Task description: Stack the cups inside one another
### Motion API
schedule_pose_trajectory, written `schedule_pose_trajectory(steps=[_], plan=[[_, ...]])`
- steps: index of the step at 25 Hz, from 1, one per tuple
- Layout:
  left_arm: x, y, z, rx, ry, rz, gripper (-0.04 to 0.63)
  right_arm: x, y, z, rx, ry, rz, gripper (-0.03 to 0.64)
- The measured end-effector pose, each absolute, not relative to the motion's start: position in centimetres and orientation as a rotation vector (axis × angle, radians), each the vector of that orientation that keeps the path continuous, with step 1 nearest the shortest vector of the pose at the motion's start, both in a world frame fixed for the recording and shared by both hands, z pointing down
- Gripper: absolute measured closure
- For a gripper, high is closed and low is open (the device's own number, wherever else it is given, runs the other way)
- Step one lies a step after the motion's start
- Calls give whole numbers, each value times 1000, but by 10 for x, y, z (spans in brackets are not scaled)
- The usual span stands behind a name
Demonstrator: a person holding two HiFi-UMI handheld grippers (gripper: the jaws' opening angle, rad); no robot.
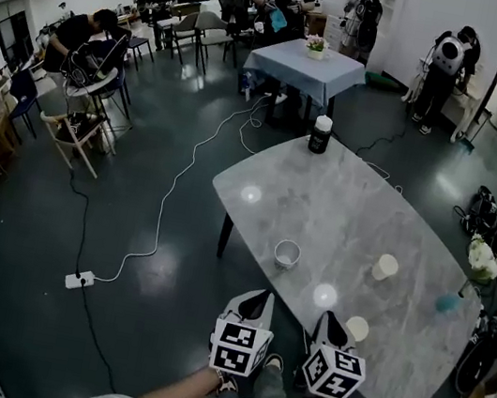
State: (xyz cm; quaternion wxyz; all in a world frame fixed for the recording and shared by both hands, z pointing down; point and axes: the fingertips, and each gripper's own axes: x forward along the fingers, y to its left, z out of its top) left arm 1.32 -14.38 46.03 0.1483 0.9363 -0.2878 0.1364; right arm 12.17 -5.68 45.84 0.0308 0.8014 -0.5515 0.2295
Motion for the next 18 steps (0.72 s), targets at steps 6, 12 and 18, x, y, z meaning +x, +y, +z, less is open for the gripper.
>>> schedule_pose_trajectory(steps=[6,12,18], plan=[[31,-146,457,2717,-823,403,600,135,-67,449,2444,-1727,658,609],[47,-142,465,2703,-792,406,600,144,-62,458,2435,-1727,702,609],[63,-132,472,2712,-743,435,600,161,-44,461,2487,-1671,721,609]])
